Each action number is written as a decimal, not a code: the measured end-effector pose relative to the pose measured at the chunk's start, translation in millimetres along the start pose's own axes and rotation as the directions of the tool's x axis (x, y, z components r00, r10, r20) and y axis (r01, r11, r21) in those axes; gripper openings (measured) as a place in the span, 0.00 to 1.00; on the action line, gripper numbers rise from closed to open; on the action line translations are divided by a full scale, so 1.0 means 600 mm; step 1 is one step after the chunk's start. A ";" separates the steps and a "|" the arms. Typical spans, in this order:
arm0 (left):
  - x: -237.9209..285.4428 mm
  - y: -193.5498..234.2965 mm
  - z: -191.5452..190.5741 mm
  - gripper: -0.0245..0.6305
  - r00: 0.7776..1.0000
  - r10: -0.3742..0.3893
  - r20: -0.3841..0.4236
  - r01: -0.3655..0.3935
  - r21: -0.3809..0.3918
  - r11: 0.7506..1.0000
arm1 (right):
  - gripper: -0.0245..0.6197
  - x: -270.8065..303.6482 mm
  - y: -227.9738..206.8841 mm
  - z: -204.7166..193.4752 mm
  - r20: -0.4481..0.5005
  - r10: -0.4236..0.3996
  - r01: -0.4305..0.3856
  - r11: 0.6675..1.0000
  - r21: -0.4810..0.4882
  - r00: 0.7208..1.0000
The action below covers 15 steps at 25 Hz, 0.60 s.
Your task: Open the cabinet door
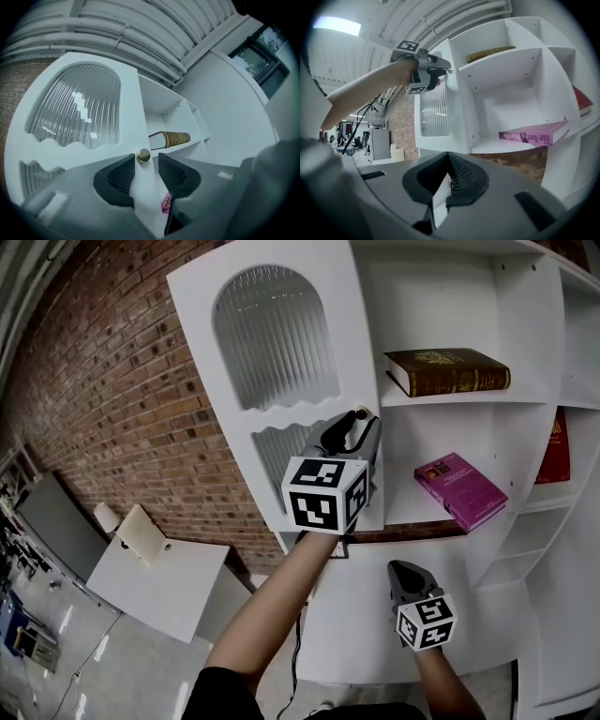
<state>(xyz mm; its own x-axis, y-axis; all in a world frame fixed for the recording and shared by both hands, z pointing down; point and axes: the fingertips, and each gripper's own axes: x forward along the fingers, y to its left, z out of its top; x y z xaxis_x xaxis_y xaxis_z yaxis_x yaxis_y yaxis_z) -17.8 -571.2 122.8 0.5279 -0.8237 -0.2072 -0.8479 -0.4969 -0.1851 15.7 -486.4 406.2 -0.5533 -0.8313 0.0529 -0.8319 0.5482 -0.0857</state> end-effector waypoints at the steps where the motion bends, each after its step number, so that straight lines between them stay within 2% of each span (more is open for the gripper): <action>1: 0.003 0.002 0.001 0.27 1.000 0.012 -0.003 -0.012 0.006 1.000 | 0.04 0.001 -0.002 0.000 0.002 -0.004 0.004 1.000 0.008 1.000; 5: 0.013 0.009 0.002 0.27 0.998 0.054 -0.018 -0.054 0.019 0.998 | 0.04 0.003 -0.001 0.005 0.004 -0.011 0.011 1.000 -0.027 1.000; 9: 0.017 0.010 0.000 0.26 0.994 0.103 -0.025 -0.101 0.075 0.992 | 0.04 0.002 -0.003 0.009 0.008 -0.009 0.010 0.999 -0.048 1.000; 15: 0.016 0.017 0.004 0.20 0.985 0.174 -0.007 -0.173 0.068 0.983 | 0.04 -0.001 -0.014 0.012 0.011 -0.009 0.009 0.999 -0.053 1.000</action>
<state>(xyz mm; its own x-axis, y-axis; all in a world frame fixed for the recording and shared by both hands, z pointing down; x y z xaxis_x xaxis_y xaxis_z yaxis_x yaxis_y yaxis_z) -21.4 -583.7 116.6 0.3723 -0.8993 -0.2294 -0.9209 -0.3273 -0.2116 23.4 -491.0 400.0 -0.5455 -0.8370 0.0424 -0.8381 0.5446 -0.0323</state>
